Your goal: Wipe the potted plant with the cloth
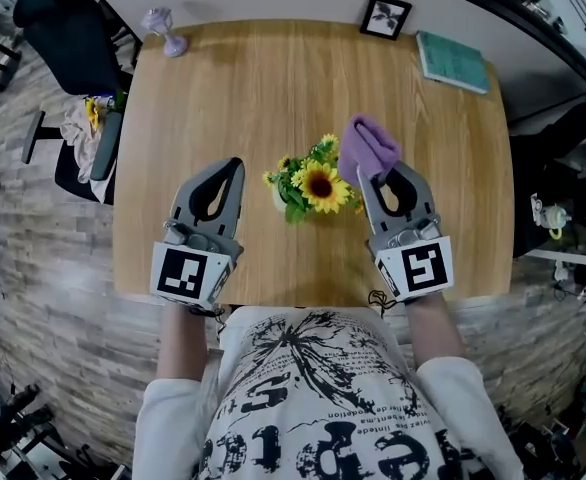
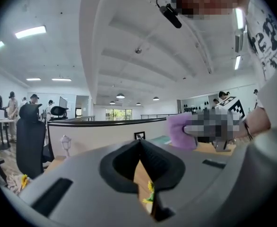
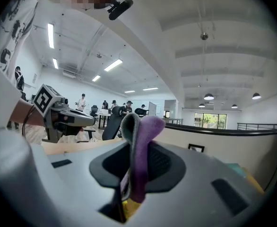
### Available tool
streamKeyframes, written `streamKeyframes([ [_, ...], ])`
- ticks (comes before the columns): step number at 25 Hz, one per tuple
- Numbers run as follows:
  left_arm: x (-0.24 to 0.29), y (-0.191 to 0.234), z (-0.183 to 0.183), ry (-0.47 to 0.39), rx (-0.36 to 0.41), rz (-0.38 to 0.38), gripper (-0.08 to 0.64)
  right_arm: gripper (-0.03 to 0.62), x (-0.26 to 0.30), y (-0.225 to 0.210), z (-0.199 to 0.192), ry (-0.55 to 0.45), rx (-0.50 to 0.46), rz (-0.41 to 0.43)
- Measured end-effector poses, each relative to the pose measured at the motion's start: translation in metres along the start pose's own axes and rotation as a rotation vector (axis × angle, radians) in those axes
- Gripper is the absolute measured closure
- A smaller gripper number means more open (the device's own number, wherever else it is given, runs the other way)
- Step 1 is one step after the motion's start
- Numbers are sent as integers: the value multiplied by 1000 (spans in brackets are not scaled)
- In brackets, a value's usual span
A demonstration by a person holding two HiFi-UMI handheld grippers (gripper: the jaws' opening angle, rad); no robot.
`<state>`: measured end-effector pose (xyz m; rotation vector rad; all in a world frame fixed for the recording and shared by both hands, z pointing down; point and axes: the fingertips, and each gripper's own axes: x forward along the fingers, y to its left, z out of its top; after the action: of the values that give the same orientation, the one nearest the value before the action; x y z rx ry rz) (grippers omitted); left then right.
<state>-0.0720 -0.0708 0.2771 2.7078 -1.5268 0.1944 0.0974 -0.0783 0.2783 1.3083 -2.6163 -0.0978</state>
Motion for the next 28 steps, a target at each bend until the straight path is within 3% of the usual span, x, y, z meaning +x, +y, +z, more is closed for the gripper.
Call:
streamKeyframes([
  [10, 5, -8, -3, 8, -4, 1, 557, 526, -8, -3, -6, 5, 26, 36],
  [28, 5, -10, -5, 31, -18, -3, 557, 526, -12, -6, -6, 1, 16, 2],
])
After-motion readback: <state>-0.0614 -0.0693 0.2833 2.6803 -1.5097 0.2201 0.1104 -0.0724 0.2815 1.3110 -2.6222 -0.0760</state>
